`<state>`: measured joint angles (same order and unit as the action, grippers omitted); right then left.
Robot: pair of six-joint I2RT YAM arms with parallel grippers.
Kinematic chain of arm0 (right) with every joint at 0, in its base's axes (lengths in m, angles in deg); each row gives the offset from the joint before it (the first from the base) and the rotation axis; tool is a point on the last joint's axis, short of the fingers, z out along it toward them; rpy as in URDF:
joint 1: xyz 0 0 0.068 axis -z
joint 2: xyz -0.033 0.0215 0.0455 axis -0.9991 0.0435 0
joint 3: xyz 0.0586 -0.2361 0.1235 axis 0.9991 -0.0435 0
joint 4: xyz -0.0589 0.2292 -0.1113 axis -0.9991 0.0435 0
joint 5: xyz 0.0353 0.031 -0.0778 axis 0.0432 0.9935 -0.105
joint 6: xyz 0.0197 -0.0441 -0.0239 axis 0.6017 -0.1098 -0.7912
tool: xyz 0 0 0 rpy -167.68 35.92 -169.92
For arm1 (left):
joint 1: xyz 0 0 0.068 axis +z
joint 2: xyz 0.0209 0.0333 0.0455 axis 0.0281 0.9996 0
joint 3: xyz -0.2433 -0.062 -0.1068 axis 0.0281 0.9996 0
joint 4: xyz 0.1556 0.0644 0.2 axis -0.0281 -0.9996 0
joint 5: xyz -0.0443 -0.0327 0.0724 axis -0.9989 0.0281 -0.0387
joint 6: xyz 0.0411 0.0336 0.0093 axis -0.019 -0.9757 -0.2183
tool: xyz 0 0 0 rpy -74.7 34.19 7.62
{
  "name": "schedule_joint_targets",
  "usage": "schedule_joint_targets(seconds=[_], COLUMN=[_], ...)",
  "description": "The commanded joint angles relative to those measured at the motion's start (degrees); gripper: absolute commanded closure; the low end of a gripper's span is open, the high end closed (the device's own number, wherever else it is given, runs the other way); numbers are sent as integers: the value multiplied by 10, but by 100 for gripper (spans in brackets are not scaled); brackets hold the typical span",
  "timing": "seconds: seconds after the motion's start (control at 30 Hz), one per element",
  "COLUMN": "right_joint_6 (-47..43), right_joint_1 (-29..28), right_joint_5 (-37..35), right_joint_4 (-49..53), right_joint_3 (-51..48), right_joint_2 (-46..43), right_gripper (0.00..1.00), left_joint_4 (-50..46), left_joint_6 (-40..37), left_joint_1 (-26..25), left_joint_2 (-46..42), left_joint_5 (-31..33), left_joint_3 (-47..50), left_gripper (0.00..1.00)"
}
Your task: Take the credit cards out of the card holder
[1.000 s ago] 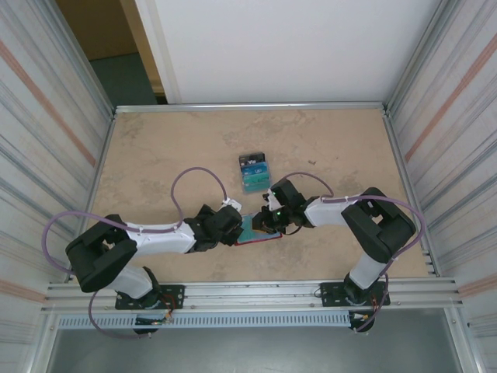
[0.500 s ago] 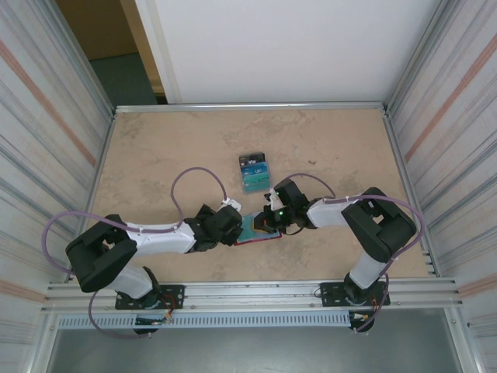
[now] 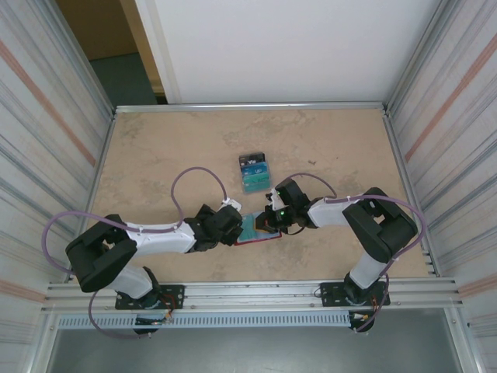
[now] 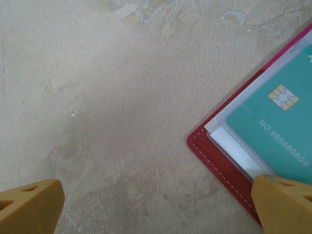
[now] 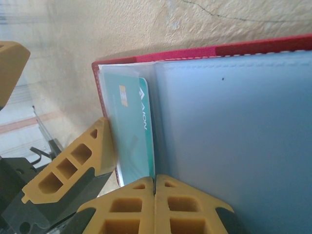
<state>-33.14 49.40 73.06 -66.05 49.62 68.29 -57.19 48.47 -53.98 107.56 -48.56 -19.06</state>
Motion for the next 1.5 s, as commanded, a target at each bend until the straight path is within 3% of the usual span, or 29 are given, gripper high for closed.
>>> schedule_joint_targets(seconds=[0.0,0.47,0.87,1.47], right_joint_6=[-26,-70,-70,-64], right_joint_1=[6,4,-6,-5], right_joint_5=[-22,-59,-61,-53], right_joint_4=[50,128,133,123], right_joint_3=[9,36,46,41], right_joint_2=[-9,-13,-11,-14], right_gripper=[96,94,94,92], left_joint_4=[-38,-37,-29,-11], left_joint_6=[6,3,-8,-26], left_joint_1=[0,0,-1,0], left_joint_2=[8,7,-31,57], left_joint_5=[18,19,-3,-18], left_joint_3=[-5,-9,-47,-76], left_gripper=[1,1,1,1])
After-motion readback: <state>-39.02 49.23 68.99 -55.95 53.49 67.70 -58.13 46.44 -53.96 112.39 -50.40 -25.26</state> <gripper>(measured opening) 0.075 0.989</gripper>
